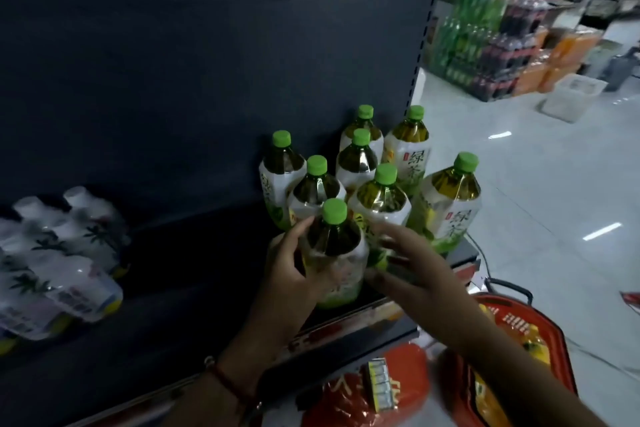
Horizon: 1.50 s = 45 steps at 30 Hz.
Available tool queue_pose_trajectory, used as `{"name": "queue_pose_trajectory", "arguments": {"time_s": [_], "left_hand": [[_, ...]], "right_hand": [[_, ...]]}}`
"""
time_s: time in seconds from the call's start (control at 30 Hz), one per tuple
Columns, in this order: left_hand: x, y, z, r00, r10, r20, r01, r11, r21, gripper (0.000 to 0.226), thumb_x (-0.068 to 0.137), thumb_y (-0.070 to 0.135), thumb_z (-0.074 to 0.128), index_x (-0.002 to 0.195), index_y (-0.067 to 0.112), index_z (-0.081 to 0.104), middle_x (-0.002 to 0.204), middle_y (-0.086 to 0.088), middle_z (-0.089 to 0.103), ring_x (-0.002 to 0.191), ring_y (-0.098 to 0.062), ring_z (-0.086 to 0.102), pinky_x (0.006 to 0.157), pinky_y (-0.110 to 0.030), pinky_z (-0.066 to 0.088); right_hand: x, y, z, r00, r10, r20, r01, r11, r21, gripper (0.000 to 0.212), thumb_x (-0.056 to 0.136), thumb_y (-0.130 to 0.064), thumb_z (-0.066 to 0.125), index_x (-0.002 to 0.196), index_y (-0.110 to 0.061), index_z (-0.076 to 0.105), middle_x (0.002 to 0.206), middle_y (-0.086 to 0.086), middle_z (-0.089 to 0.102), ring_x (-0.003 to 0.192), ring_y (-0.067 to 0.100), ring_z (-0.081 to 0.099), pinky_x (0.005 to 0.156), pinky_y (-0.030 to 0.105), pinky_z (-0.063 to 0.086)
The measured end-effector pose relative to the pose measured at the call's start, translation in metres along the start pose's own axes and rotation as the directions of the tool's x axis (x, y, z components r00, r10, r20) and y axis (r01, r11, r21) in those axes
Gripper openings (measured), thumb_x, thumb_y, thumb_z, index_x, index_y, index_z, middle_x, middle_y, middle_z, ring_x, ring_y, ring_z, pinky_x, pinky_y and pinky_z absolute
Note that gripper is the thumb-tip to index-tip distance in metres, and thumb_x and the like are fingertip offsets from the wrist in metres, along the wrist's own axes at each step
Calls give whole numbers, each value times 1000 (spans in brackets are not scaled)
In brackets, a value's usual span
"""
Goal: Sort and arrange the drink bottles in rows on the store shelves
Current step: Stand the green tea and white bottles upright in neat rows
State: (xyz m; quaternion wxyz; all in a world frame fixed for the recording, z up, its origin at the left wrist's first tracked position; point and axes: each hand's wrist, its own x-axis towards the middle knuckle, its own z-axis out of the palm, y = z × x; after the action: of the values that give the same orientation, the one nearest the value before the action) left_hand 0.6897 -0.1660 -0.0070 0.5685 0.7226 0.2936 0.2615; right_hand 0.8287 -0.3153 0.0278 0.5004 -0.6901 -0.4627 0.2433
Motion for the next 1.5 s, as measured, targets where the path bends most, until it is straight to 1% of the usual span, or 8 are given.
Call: {"name": "queue_pose_trajectory", "arguments": {"time_s": [0.23,0.43,0.63,0.87,1.07,1.2,1.33,1.5], "left_hand": [[14,-19,25,980,146,-136,-103,954,280,100,62,36,93,144,46,37,136,10,38,120,-1,49,100,-30,50],[13,-18,28,965,176,-194,-105,939,329,97,62,44,91,143,49,37,135,12,41,120,11,43,96,-13,42],[17,-24,33,978,128,-165,-104,984,148,92,69,34,91,146,29,39,139,0,53,125,-16,57,96,-42,53],[12,-17,16,979,131,-160,-107,983,146,100,61,38,94,144,44,38,139,11,54,128,-11,54,100,-40,51],[0,-25,-25,961,153,-231,-119,981,151,86,66,27,93,139,33,48,133,3,61,123,-20,59,99,-51,50],[-11,-18,-50,940,188,-286,-140,974,179,65,63,37,84,117,60,55,118,23,66,109,0,63,91,-26,53],[-20,-28,-79,937,138,-320,-120,990,77,60,66,33,90,119,39,63,118,-1,70,111,-25,66,91,-57,53],[-35,-43,-108,942,70,-328,-53,997,61,85,61,40,94,135,34,52,131,-2,62,119,-23,62,96,-53,52]], "right_hand": [[33,7,-28,953,-32,302,8,997,80,46,89,-23,67,127,-44,52,124,-27,57,115,-4,57,89,19,53],[60,8,-49,953,-242,-185,185,943,-278,36,84,-26,68,120,-27,61,123,-15,55,111,-7,49,87,6,41],[78,31,-41,992,-122,-42,102,940,-325,94,70,-47,66,151,-32,20,148,0,44,124,17,53,93,43,53],[79,37,-44,987,-141,-71,105,924,-367,92,76,-27,73,151,-34,18,147,1,43,111,24,63,88,50,55],[81,8,-39,949,-274,-157,172,866,-470,70,84,-33,67,146,-23,35,151,0,32,137,18,31,108,47,38],[107,-27,-27,921,-379,84,365,772,-520,56,90,-28,64,142,-23,44,145,-4,41,130,9,37,104,28,34],[147,-43,-4,937,-206,283,335,761,-556,59,91,-27,61,147,-26,40,149,-6,38,132,15,42,93,21,33],[170,-46,12,964,-46,261,216,705,-675,47,91,-24,59,136,-30,49,129,0,54,94,16,55,73,26,40]]}}
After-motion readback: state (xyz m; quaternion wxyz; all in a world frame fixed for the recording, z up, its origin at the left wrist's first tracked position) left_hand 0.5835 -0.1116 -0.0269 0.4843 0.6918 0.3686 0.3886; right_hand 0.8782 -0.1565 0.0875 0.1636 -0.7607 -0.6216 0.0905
